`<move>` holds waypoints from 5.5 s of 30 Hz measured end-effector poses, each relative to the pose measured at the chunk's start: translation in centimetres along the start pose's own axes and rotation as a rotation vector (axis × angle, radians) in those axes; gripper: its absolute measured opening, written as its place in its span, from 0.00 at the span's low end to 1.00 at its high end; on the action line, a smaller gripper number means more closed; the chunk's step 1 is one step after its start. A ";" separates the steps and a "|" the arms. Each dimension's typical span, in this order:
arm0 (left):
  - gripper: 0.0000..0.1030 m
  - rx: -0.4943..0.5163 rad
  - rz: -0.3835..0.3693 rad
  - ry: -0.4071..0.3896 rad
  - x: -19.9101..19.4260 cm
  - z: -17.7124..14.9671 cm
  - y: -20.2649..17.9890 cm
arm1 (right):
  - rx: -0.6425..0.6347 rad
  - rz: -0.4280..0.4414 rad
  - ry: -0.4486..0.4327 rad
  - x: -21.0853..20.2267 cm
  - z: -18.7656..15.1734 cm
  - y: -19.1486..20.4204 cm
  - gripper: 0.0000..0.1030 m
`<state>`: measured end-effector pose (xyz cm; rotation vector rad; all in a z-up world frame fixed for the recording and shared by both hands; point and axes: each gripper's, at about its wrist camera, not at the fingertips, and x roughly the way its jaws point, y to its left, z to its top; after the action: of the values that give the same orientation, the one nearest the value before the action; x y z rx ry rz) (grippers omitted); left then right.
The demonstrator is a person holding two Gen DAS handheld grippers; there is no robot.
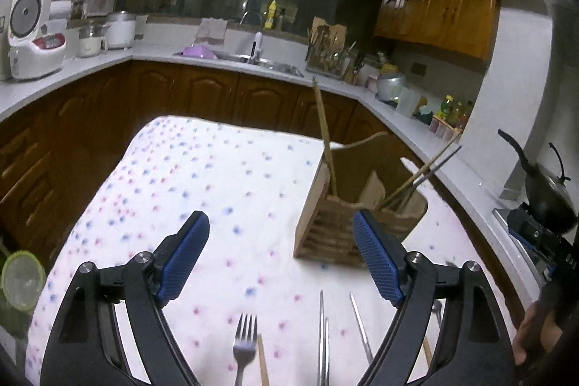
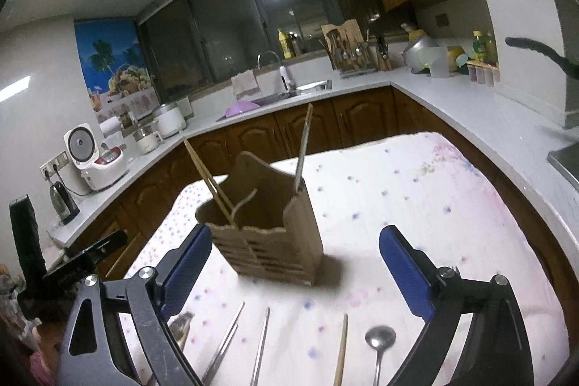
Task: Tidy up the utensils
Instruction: 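Move both tools back toward the remaining utensils, then close the left tool on a silver metal chopstick while the right tool grasps a wooden chopstick, then lift both held chopsticks and carry them above the wooden holder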
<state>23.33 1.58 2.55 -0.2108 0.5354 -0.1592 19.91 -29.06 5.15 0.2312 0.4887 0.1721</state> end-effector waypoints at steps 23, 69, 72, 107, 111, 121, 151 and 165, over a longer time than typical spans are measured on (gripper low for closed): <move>0.81 0.021 0.020 0.171 1.1 -4.5 0.2 | 0.000 -0.027 0.137 -0.2 -5.4 -1.5 0.92; 0.33 0.355 -0.024 0.544 14.4 -8.6 -7.6 | -0.163 -0.145 0.479 11.4 -9.9 -2.4 0.26; 0.11 0.364 -0.030 0.541 14.6 -8.5 -7.8 | -0.177 -0.156 0.476 11.5 -9.8 -2.4 0.18; 0.03 0.239 -0.182 0.254 0.6 -1.4 -5.6 | -0.079 0.020 0.209 1.2 -2.6 1.0 0.05; 0.03 0.225 -0.195 0.195 -1.7 -0.5 -5.1 | -0.085 0.031 0.154 -0.7 -1.5 1.8 0.05; 0.03 0.197 -0.200 0.080 -5.3 1.7 -4.2 | -0.100 0.046 0.033 -3.8 1.2 3.0 0.04; 0.03 0.174 -0.205 -0.090 -6.3 7.9 -4.4 | -0.098 0.073 -0.099 -3.0 6.1 3.6 0.05; 0.03 0.167 -0.214 -0.227 -4.9 14.5 -5.7 | -0.090 0.056 -0.222 -0.5 12.0 4.1 0.04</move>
<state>26.16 -0.63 18.49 -0.1209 0.2708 -0.3815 24.79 -27.36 16.75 0.1737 0.2539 0.2194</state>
